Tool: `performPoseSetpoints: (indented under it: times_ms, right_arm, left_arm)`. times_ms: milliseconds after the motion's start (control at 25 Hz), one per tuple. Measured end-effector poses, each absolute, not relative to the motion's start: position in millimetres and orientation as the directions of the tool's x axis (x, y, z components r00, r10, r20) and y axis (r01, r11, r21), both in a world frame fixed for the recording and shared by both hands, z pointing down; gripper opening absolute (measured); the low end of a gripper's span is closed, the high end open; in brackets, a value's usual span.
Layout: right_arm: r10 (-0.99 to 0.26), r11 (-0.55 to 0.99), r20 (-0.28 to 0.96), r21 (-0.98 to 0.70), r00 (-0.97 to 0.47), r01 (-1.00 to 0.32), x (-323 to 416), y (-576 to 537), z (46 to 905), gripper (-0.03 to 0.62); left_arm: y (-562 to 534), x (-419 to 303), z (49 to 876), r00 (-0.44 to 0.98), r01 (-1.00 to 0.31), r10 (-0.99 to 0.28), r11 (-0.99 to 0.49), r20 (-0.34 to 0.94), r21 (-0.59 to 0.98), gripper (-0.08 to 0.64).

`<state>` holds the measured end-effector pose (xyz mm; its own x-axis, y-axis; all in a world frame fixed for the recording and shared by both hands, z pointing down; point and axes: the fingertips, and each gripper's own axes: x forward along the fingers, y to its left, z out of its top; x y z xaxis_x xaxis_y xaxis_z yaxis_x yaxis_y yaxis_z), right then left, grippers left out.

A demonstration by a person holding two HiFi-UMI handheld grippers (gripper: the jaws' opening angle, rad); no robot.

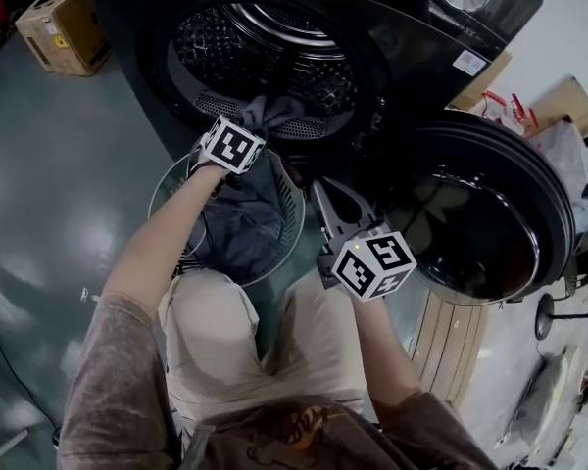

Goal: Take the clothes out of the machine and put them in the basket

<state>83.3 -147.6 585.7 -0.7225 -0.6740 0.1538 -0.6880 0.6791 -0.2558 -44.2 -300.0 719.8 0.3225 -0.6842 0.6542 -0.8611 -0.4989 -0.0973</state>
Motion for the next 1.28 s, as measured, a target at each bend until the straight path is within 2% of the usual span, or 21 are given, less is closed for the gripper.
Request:
performPoseSetpoints:
  times_ms: [40,160,480,920,960,1000,1080,1120,1280]
  right_arm:
    - [-0.670,0.683,0.153,-0.255,-0.726,-0.684,81,-147,586,-0.003]
    - [-0.656,0.698,0.152,-0.251,-0.739,-0.671,75,-144,585,-0.003]
    - [-0.632,0.717,0.146,-0.263,-0.761,-0.646,65,-153,591,-0.003]
    - [-0.574,0.761,0.141,-0.273,-0.807,-0.589,31,-156,591,-0.003]
    - [-0.569,0.764,0.142,-0.273,-0.810,-0.585,29,-156,592,-0.003]
    - [-0.566,0.765,0.145,-0.273,-0.812,-0.583,26,-156,593,-0.003]
    - [-0.562,0.767,0.152,-0.274,-0.813,-0.581,22,-158,595,-0.003]
    - [-0.561,0.766,0.156,-0.275,-0.813,-0.581,19,-160,597,-0.003]
    - [-0.557,0.759,0.183,-0.285,-0.810,-0.585,8,-167,601,-0.002]
  left_arm:
    - [-296,-45,719,0.326,-0.858,-0.678,-0.504,0.659,-0.094,0.097]
    - [-277,-46,710,0.340,-0.846,-0.658,-0.526,0.672,-0.087,0.072]
    - [-190,-58,666,0.398,-0.784,-0.601,-0.615,0.694,-0.082,0.071]
    - [-117,-69,645,0.443,-0.782,-0.573,-0.623,0.689,-0.017,0.080]
    - [-116,-70,646,0.439,-0.787,-0.578,-0.617,0.688,-0.016,0.098]
    - [-116,-72,647,0.433,-0.794,-0.586,-0.608,0.685,-0.019,0.148]
    - [-120,-77,648,0.424,-0.805,-0.610,-0.593,0.669,-0.031,0.334]
    - [-122,-78,647,0.426,-0.807,-0.620,-0.590,0.659,-0.033,0.369]
    - [-130,-83,640,0.469,-0.811,-0.627,-0.585,0.622,0.022,0.394]
